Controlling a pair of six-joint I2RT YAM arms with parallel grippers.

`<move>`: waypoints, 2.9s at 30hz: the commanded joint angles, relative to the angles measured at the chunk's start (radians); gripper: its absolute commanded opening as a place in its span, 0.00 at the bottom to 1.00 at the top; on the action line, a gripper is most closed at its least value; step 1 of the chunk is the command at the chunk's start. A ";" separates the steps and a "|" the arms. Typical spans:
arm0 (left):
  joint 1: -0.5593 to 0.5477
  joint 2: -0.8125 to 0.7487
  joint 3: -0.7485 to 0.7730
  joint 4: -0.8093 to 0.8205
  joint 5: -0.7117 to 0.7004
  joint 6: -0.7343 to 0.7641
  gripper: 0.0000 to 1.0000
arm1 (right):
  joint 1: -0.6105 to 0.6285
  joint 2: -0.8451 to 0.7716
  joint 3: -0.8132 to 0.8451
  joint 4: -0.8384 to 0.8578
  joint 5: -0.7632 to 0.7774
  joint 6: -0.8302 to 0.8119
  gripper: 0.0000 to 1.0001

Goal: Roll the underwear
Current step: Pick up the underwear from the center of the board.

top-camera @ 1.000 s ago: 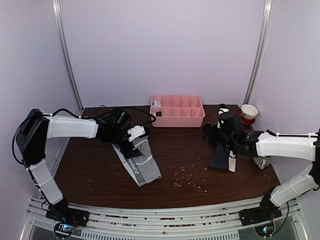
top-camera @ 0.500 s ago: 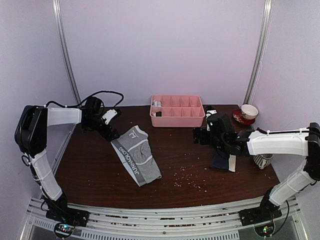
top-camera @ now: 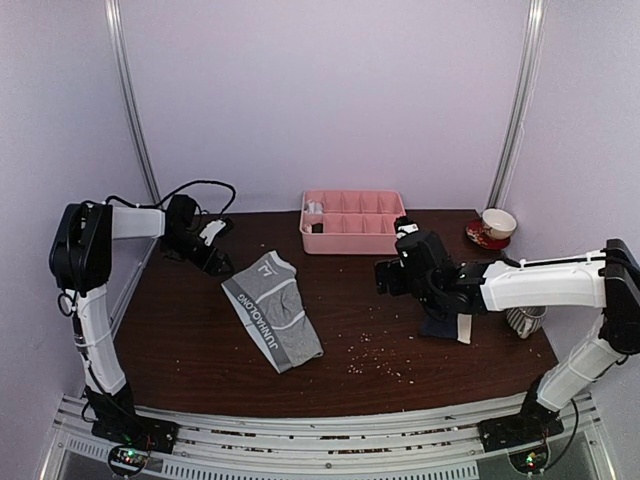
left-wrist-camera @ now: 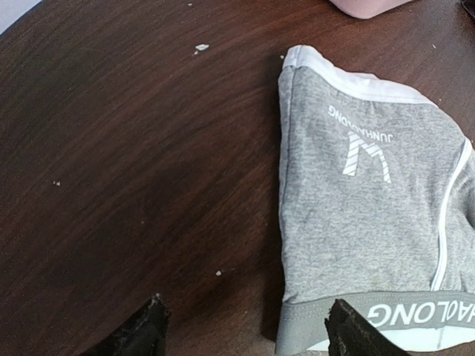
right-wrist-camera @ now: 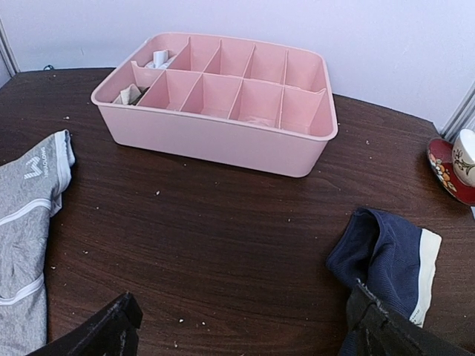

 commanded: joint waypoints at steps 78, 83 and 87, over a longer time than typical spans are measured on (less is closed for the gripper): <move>-0.578 -0.945 -0.892 0.667 -0.286 0.505 0.00 | 0.313 0.010 -0.058 0.296 -0.140 -0.455 1.00; -0.578 -0.970 -0.930 0.696 -0.262 0.520 0.00 | 0.325 -0.001 -0.122 0.404 -0.232 -0.678 1.00; -0.579 -0.980 -0.954 0.698 -0.231 0.546 0.00 | 0.325 0.025 -0.041 0.276 -0.320 -0.762 1.00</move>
